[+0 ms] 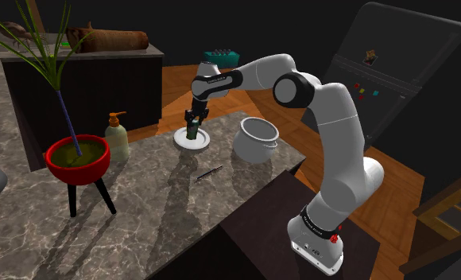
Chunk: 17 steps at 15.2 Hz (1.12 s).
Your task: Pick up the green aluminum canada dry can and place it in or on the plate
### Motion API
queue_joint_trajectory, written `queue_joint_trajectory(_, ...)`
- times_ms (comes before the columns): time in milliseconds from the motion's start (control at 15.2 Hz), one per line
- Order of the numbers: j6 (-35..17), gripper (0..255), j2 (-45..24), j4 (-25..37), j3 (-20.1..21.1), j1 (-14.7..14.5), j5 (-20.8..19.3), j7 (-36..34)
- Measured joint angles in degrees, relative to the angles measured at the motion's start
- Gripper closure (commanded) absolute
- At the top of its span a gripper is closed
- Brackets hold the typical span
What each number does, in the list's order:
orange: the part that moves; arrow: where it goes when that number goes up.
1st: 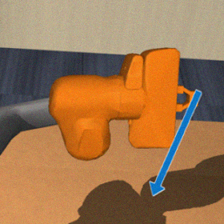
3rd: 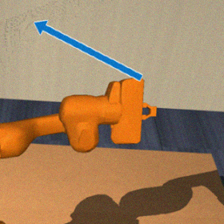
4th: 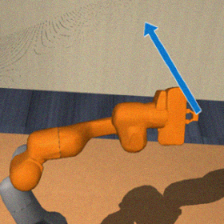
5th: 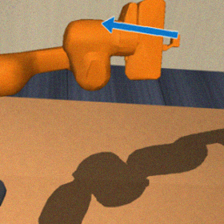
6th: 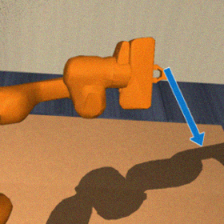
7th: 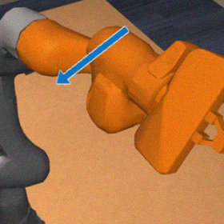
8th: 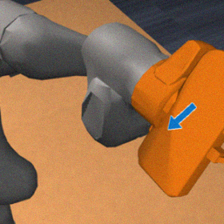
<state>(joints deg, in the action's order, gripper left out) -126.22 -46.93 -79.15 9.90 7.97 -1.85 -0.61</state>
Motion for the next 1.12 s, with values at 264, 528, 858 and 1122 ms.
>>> queue_joint_trajectory(264,-0.06,255,-0.05,0.00,-0.01,0.00,-0.01,0.01)
queue_joint_trajectory(528,-0.06,0,-0.05,0.04,0.00,0.00,0.00,0.01)
queue_joint_trajectory(858,1.18,0,1.53,-0.30,0.12,0.15,0.14,-0.04)
queue_joint_trajectory(1122,4.21,0,4.04,0.28,0.32,0.61,0.41,0.22)
